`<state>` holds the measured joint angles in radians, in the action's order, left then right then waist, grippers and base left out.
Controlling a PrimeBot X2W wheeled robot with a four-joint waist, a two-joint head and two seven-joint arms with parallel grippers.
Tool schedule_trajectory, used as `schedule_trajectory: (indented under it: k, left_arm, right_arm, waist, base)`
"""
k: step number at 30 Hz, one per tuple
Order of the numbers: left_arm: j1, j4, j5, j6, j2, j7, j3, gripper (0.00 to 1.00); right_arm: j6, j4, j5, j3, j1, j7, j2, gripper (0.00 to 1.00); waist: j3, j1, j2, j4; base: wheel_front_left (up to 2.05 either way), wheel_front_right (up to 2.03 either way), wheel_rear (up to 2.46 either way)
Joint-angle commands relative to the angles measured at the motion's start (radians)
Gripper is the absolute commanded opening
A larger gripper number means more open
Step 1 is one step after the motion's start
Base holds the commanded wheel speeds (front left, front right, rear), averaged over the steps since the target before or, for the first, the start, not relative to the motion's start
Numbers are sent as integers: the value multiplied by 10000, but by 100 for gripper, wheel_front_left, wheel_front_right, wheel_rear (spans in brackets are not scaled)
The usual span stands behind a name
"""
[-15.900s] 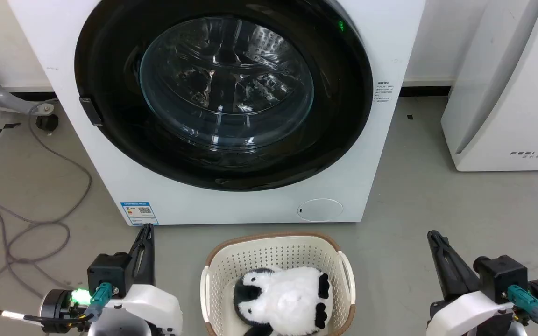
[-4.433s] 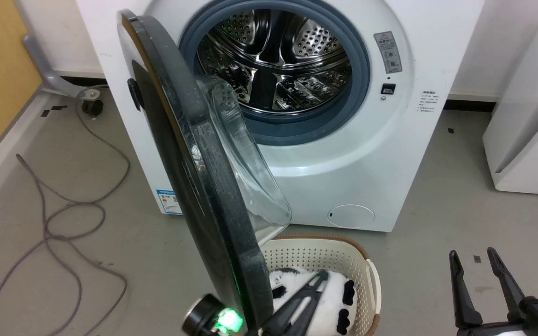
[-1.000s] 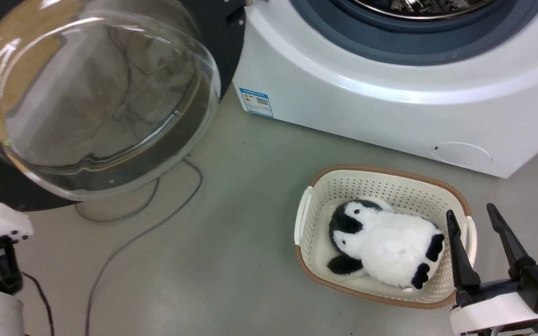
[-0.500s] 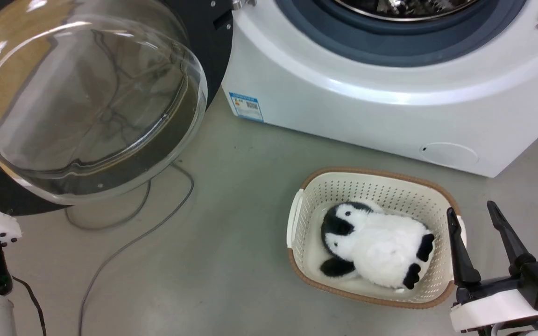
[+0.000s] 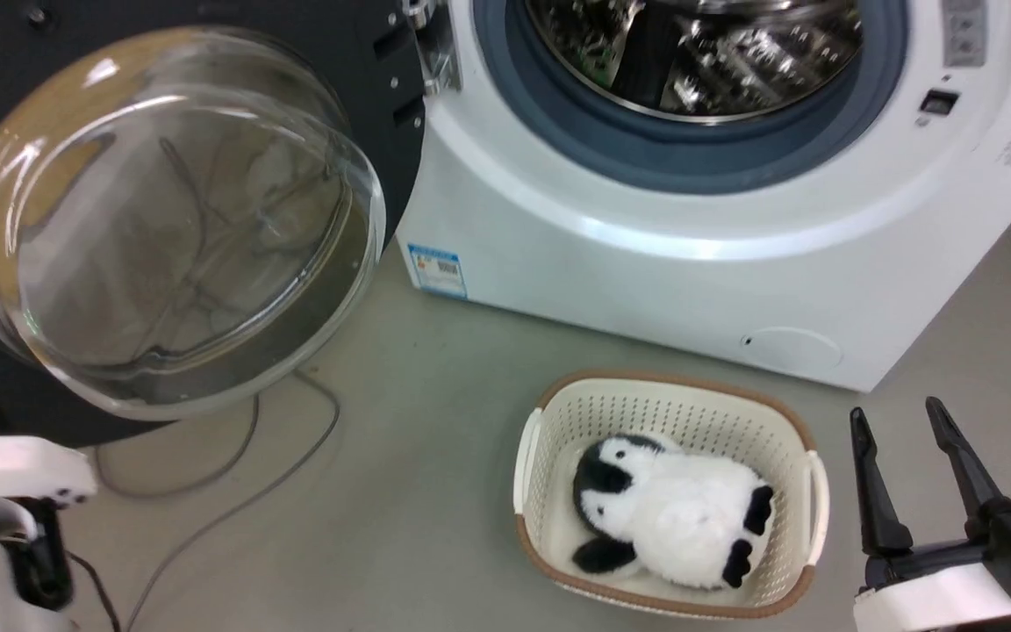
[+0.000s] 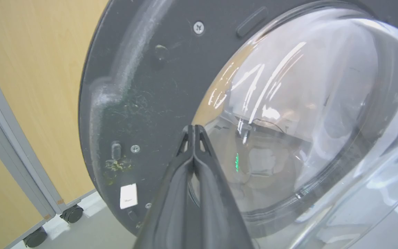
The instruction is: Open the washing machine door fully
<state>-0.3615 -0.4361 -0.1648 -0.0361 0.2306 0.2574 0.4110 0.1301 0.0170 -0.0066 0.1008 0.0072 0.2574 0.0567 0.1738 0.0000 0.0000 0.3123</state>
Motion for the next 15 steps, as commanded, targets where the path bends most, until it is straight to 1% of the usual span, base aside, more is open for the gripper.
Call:
schedule_trajectory:
  k: [1,7,15]
  left_arm:
    - [241,216,120,-53,-112,43,-70,0]
    - [1047,1308,526,-372,-872,43,-720,0]
    - [1861,2019,686,-675,-1415,43,-1649,0]
  right_arm:
    - [6,-82,41,39,100,44,-49,100]
    - [6,-294,280,101,310,44,-61,100]
    - [6,-484,527,103,571,44,-63,100]
  waist:
    - [-226,0,0,-114]
    - [-667,0,0,-335]
    - [-1181,0,0,-788]
  base:
    - [0,0,0]
    - [0,0,0]
    - [0,0,0]
